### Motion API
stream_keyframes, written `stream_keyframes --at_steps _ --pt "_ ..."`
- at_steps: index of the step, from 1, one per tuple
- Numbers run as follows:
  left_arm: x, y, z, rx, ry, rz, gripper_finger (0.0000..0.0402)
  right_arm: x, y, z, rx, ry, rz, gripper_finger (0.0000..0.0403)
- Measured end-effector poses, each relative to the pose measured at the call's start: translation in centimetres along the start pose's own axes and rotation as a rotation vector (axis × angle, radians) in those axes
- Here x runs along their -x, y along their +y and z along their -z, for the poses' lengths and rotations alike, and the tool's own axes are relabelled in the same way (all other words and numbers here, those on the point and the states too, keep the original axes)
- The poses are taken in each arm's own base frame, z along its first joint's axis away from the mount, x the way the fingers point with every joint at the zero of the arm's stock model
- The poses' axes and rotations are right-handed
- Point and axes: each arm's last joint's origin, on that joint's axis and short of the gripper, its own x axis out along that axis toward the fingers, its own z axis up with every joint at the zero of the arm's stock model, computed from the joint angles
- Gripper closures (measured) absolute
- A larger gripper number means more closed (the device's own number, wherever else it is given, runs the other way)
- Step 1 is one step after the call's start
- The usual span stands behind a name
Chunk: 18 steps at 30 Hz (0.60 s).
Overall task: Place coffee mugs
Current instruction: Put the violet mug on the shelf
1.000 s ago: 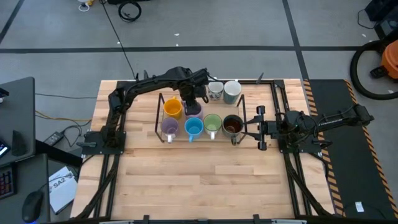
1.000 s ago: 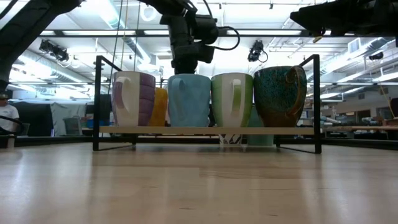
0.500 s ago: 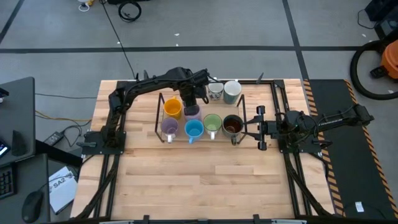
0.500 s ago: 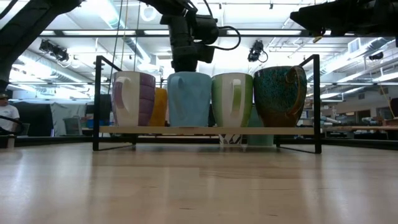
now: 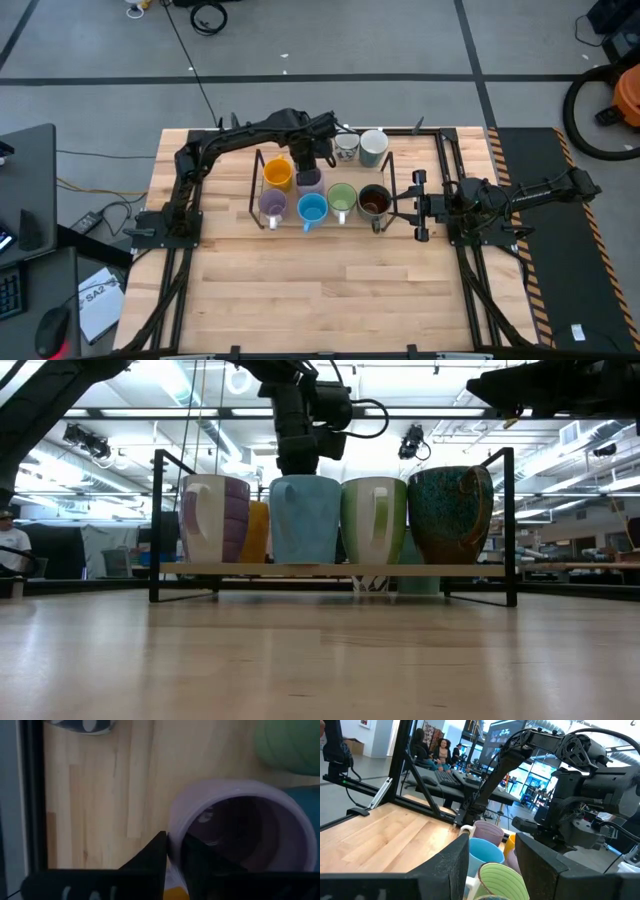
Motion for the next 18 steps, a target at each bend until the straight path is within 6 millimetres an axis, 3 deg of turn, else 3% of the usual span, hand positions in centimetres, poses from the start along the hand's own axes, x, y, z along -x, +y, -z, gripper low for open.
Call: stream_keyframes --at_steps 12,18 --pt "0.03 -0.33 -0.14 -0.035 -0.001 -0.013 0.0333 0.00 0.00 0.00 0.000 0.000 0.000 0.0237" --pt "0.03 -0.36 -0.15 -0.035 -0.001 -0.013 0.0303 0.00 0.00 0.01 0.000 0.000 0.000 0.0237"
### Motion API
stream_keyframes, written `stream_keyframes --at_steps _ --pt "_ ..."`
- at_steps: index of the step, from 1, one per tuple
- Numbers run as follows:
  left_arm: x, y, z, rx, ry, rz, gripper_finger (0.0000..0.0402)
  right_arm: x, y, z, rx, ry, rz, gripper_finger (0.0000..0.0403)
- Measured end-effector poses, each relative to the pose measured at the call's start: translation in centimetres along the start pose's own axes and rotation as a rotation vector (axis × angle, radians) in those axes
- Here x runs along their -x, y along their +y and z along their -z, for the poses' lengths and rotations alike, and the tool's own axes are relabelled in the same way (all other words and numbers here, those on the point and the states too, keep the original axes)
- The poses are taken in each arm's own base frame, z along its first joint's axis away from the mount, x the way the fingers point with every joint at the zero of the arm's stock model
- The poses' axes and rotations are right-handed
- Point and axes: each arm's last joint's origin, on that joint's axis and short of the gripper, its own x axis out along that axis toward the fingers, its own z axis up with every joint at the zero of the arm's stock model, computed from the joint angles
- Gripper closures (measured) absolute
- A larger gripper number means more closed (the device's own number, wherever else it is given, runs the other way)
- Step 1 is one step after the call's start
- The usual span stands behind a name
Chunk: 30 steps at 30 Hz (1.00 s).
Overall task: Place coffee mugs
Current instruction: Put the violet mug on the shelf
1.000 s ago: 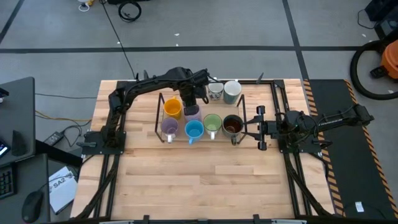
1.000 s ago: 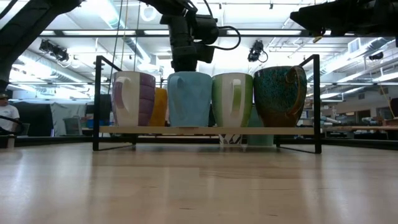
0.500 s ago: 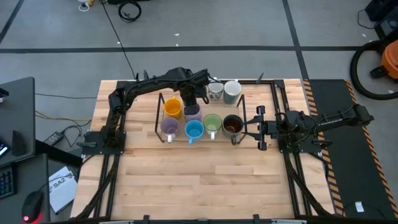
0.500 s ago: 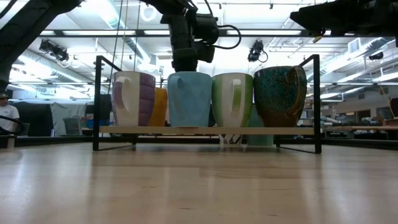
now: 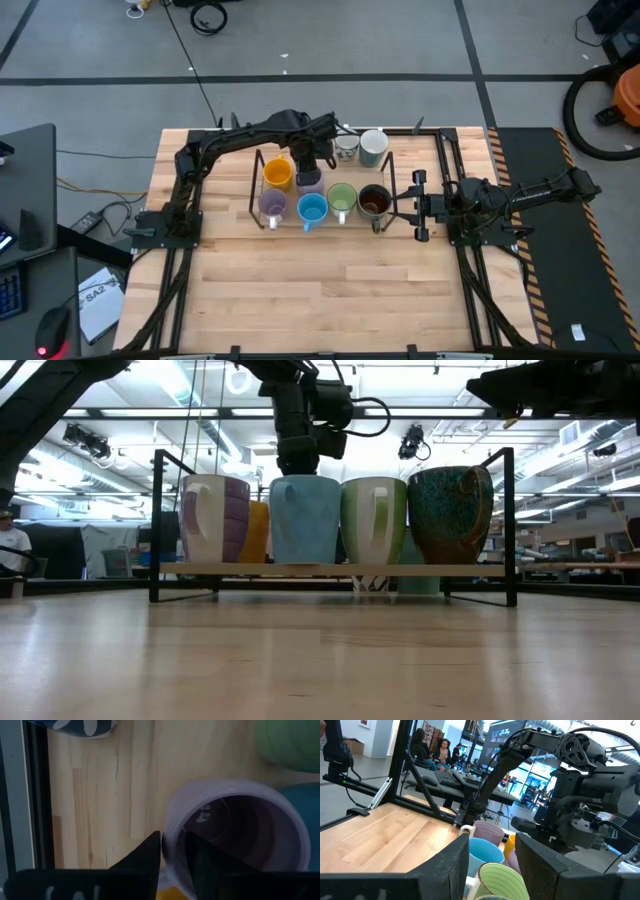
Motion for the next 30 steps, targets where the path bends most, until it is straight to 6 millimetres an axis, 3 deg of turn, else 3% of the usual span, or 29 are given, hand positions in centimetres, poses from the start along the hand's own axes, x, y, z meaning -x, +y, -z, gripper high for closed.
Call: stream_keyframes --at_steps 7,18,30 --pt "0.0 0.0 0.1 -0.001 0.008 0.005 0.0274 0.0 0.0 0.0 0.000 0.000 0.000 0.0237" --pt "0.1 -0.2 0.4 -0.003 0.032 0.021 0.0273 0.0 0.0 0.0 0.000 0.000 0.000 0.0237" --pt "1.8 -0.3 0.3 0.007 -0.002 0.030 0.0273 0.0 0.0 0.0 -0.003 0.000 0.000 0.0237"
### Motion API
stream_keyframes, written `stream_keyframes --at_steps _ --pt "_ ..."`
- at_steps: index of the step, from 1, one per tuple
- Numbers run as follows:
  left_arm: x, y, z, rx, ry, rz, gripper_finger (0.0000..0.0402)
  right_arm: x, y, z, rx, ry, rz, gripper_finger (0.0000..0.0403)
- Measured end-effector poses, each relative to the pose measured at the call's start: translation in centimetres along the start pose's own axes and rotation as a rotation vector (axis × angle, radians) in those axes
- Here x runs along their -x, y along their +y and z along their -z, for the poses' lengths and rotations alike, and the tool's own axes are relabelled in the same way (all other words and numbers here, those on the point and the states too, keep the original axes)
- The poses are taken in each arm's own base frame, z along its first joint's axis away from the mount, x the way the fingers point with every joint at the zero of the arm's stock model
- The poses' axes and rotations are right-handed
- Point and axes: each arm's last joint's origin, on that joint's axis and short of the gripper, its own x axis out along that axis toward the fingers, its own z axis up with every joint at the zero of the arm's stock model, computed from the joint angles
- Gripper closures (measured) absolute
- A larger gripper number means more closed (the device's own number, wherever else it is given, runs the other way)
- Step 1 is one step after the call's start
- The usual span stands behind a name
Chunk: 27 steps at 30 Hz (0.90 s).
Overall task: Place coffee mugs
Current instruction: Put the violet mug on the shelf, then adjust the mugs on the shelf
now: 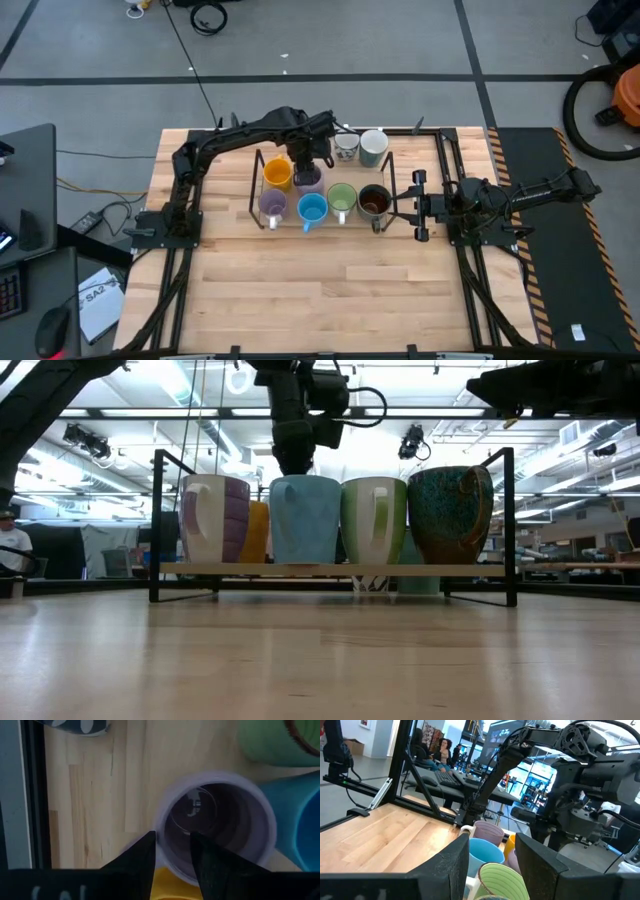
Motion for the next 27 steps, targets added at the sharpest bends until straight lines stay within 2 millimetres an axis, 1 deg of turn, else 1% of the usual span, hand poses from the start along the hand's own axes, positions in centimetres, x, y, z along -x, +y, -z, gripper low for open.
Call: stream_keyframes --at_steps 4,9,12,16,18,21,27 --pt "0.9 0.0 -0.1 0.001 -0.010 0.003 0.0273 0.0 0.0 0.0 0.001 0.000 0.000 0.0237" --pt "2.1 -0.3 -0.3 0.012 -0.046 0.088 0.0273 0.0 0.0 0.0 0.000 0.000 0.000 0.0237" --pt "2.7 -1.1 -0.7 0.046 -0.067 0.114 0.0273 0.0 0.0 0.0 -0.001 0.000 0.000 0.0237" --pt "2.9 -3.3 -1.0 -0.004 -0.047 0.136 0.0263 0.0 0.0 0.0 -0.001 0.000 0.000 0.0236" --pt "3.1 -4.3 -1.2 -0.029 -0.050 0.138 0.0245 0.0 0.0 0.0 -0.001 0.000 0.000 0.0236" --pt "3.2 -5.6 -1.4 -0.038 -0.043 0.114 0.0205 0.0 0.0 0.0 0.000 0.000 0.000 0.0236" --pt "3.0 -6.8 -1.5 0.038 -0.011 0.110 0.0122 0.0 0.0 0.0 -0.001 0.000 0.000 0.0236"
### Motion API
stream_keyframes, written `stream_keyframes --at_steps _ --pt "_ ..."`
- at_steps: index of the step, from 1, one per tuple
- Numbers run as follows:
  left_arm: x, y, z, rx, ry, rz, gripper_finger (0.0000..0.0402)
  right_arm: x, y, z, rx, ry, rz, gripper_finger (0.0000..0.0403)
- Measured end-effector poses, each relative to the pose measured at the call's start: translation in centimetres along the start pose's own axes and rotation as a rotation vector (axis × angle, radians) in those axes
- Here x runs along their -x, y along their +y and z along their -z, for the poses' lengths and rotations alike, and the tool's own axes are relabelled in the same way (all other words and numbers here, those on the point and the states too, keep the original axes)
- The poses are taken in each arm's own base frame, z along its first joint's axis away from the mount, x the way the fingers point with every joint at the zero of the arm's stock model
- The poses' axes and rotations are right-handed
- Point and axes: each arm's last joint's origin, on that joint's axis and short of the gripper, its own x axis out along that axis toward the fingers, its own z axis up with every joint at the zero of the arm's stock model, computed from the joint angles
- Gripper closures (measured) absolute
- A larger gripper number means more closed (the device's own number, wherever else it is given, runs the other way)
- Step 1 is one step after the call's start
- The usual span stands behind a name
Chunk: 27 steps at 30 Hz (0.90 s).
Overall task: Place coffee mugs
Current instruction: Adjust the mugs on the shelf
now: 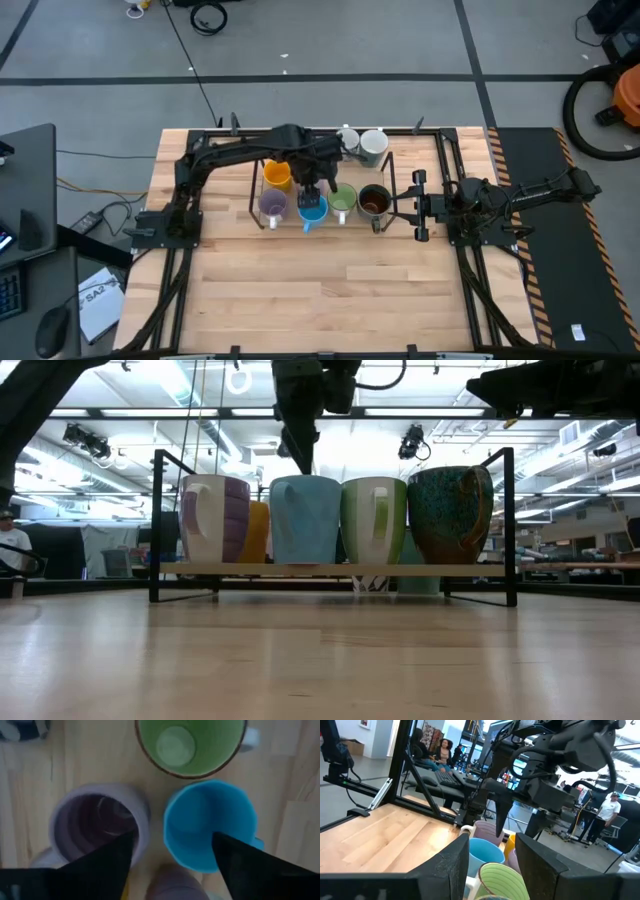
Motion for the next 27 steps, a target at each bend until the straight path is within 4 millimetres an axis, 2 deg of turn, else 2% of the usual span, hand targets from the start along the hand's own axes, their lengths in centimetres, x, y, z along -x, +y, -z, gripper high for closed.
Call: stream_keyframes --at_steps 5,14,27 --pt "-0.7 -0.3 -0.2 0.020 0.025 -0.047 0.0089 0.0 0.0 0.0 -0.003 -0.002 -0.006 0.0236" --pt "-2.2 -0.4 -0.7 0.050 0.041 -0.122 0.0088 0.0 0.1 0.0 -0.007 -0.010 -0.024 0.0236" --pt "-2.7 -0.5 -0.8 0.055 0.026 -0.122 0.0088 0.0 0.1 0.0 -0.012 -0.012 -0.035 0.0237"
